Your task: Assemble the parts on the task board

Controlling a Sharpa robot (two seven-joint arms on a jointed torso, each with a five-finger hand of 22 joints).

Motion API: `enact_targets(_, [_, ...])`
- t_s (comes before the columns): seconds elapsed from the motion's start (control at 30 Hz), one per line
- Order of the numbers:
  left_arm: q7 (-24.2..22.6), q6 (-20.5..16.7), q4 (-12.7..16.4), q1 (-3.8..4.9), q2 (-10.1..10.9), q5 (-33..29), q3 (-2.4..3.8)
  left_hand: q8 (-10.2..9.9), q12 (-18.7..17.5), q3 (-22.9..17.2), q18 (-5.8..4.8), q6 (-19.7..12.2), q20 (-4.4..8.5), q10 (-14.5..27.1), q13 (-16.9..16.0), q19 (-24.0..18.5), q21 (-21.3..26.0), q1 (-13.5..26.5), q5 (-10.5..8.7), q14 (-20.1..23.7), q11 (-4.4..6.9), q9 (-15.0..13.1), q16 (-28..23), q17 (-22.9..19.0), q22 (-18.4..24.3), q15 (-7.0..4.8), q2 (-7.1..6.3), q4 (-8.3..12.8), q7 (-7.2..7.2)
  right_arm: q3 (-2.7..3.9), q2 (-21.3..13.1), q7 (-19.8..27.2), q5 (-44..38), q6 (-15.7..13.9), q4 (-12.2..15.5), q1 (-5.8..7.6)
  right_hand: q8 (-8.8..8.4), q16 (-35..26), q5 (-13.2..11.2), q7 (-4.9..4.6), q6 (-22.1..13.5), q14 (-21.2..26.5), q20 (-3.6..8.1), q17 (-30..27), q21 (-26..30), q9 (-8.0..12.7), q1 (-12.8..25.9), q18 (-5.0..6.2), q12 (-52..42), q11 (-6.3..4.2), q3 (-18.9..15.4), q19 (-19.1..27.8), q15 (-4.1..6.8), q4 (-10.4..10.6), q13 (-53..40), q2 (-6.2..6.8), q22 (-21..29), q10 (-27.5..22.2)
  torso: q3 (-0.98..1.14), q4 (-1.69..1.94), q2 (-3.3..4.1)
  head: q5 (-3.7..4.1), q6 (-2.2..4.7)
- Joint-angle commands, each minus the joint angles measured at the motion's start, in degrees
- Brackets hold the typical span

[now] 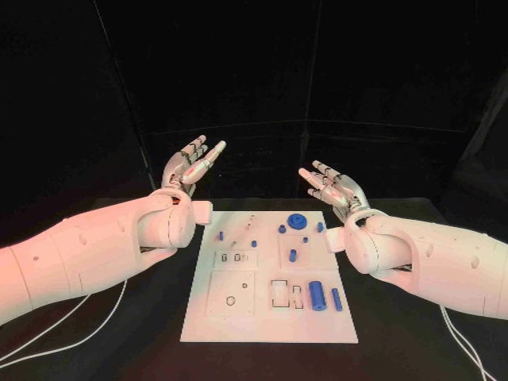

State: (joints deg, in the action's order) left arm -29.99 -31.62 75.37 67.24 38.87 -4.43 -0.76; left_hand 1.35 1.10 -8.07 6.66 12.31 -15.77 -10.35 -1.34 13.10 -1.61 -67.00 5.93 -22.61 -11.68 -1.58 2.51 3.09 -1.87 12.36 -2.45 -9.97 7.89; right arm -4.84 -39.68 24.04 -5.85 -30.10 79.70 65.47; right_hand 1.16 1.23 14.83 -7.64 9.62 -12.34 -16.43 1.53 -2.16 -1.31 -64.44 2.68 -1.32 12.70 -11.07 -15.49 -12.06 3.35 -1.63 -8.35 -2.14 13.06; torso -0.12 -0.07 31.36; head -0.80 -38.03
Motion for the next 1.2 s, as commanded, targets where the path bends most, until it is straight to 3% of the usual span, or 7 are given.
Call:
enact_targets(0.03, [-2.64,8.41,-1.61,0.74,-0.65,-2.72,-0.06,0.38,0.38,-0.21,1.15,0.95,-1.0,-0.47,-0.16,0.55,-0.42,-2.68,0.49,-1.27,-0.96,-0.13,0.45,0.17,-0.13,0.44,-0.04,-0.64,6.33,-0.59,0.8,-3.82,-5.97,11.3,-1.7,0.93,0.99,2.05,-0.13,-7.97,6.59,-10.87,-0.26,0.98,-2.15,-0.7,-9.01,2.46,-1.43,1.1,0.88,-8.36,-0.88,-4.7,-0.76,-1.5,-1.14,9.01,-0.01,-0.01,0.01,0.01,-0.01])
enact_targets(0.13, [-2.8,9.25,-2.26,1.06,-0.91,-2.99,-0.09,0.38,0.39,-0.07,1.13,1.04,-1.0,-0.57,-0.16,0.59,-0.43,-2.77,0.46,-1.25,-1.08,-0.14,0.44,0.17,-0.14,0.5,-0.12,-0.51,6.44,-1.08,1.33,-4.63,-7.07,13.6,-2.78,1.51,2.45,5.4,-0.26,-8.52,14.03,-24.63,-0.09,2.1,-5.73,-1.49,-12.08,4.61,-4.23,1.94,2.39,-19.47,-1.18,-7.41,-1.87,-1.79,-2.82,21.88,-0.01,-0.01,0.01,0.01,-0.01])
enact_targets(0.3, [-2.81,9.31,-2.31,1.08,-0.93,-3.0,-0.09,0.45,0.51,0.58,0.98,1.72,-1.01,-1.65,-0.27,0.88,-0.52,-3.49,0.46,-2.17,-1.5,-0.19,0.61,0.31,-0.19,0.68,-0.42,0.1,6.79,-1.43,1.71,-5.21,-7.87,15.26,-3.56,1.93,5.07,8.42,-1.76,-7.47,27.99,-37.71,-0.11,2.53,-9.0,-2.58,-15.59,7.28,-7.57,-0.16,5.33,-27.03,1.39,-11.39,-2.24,-2.01,-3.7,35.71,-0.01,-0.01,0.01,0.01,-0.01])
enact_targets(0.33, [-2.39,8.88,1.13,1.2,2.48,-2.7,-0.11,0.47,0.57,0.73,0.93,1.99,-1.02,-2.15,-0.31,1.0,-0.56,-3.84,0.46,-2.68,-1.68,-0.22,0.71,0.39,-0.21,0.74,-0.44,0.35,6.9,-1.43,-1.43,-6.39,-26.7,6.43,-3.04,3.78,5.49,8.68,-2.09,-7.12,30.64,-39.22,-0.02,2.58,-9.42,-2.71,-15.89,7.65,-7.81,-0.59,5.9,-27.93,1.84,-11.99,-2.16,-2.09,-3.76,37.06,-0.2,0.18,0.77,0.97,-1.45])
enact_targets(0.47, [-2.79,8.72,1.4,1.2,2.97,-0.61,-0.12,0.49,0.61,2.56,0.81,2.76,-0.99,-3.59,-0.39,1.24,-0.61,-6.47,0.03,-4.13,-1.76,-0.26,0.86,0.54,-0.23,0.73,-0.74,2.13,6.76,-1.43,-2.0,-7.93,-34.41,5.54,-2.95,4.96,5.9,8.83,-2.82,-6.02,38.96,-44.97,1.25,2.68,-11.31,-2.61,-16.2,7.95,-7.36,-2.05,8.32,-31.95,3.47,-14.6,-1.85,-1.99,-4.01,41.72,-0.06,0.22,1.39,1.25,-1.05])
enact_targets(0.73, [-3.65,9.0,3.89,1.2,5.02,0.6,-0.13,1.63,3.02,6.11,0.45,11.42,-0.87,-19.0,-1.61,14.35,-3.98,-9.51,-0.06,-19.18,-4.02,-0.98,4.11,2.35,-1.94,1.33,1.75,5.22,5.74,-1.4,-2.48,-12.09,-46.9,5.54,-3.44,7.16,5.18,9.82,-2.96,-4.35,45.15,-56.8,5.43,3.87,-17.26,-2.52,-13.8,7.9,-5.77,-4.53,11.94,-40.43,7.32,-19.36,-1.93,-0.95,-6.21,50.48,-0.1,0.5,3.41,1.72,-0.4])
enact_targets(1.2, [-3.79,10.85,12.2,1.15,9.67,2.19,-0.13,2.02,3.19,8.99,2.0,20.68,-0.84,-29.93,-1.92,26.77,-6.3,-9.65,-0.03,-25.21,-2.3,-1.35,3.85,2.08,-2.4,-0.22,4.3,7.72,7.96,-1.34,-0.53,-24.91,-73.14,12.75,-3.5,10.19,3.77,19.85,-3.49,-1.92,49.91,-74.34,10.98,11.87,-33.8,-2.51,-9.88,7.71,-3.02,-7.74,13.39,-52.02,12.21,-19.65,-2.23,2.95,-15.06,56.35,-0.85,1.31,7.55,2.84,1.45])
